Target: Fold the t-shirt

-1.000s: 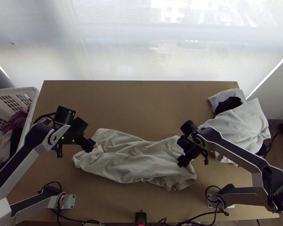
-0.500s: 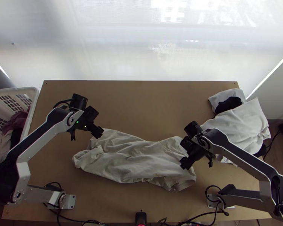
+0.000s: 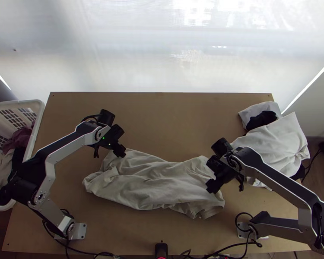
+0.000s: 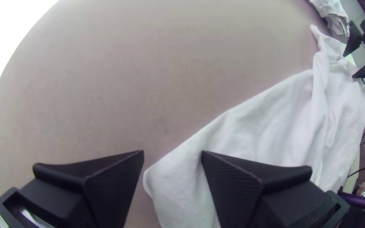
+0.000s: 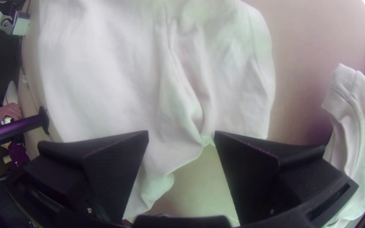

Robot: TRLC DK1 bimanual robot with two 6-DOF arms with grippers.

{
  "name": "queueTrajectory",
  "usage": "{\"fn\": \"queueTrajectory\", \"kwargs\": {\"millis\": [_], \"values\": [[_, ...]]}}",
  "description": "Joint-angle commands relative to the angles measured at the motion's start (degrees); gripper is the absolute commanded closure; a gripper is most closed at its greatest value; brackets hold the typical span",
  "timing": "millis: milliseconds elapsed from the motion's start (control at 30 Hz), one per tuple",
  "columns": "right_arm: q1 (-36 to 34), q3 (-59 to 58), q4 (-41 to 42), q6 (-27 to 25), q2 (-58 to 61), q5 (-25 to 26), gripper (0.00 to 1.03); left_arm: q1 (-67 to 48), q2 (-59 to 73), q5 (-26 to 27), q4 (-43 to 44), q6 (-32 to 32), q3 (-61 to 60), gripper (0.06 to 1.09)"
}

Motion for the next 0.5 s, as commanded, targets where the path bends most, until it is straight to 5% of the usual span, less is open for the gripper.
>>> {"fn": "queueTrajectory", "kwargs": {"millis": [0, 67, 267, 467], "values": [[0.1, 0.5, 0.5, 0.0, 0.5, 0.0, 0.30, -0.5, 2.9, -0.4, 0.6, 1.0, 0.3, 0.86], [0.1, 0.4, 0.7, 0.0, 0.8, 0.0, 0.30, -0.6, 2.9, -0.3, 0.5, 0.9, -0.2, 1.05], [-1.6, 0.7, 0.4, -0.6, -0.1, 0.1, 0.30, 0.6, -2.8, -0.1, -5.1, 1.0, 0.7, 1.05], [-4.5, 3.3, 0.2, -0.9, -3.3, 0.1, 0.30, 5.7, -13.8, 3.4, -19.4, -0.9, 16.5, 1.05]]}}
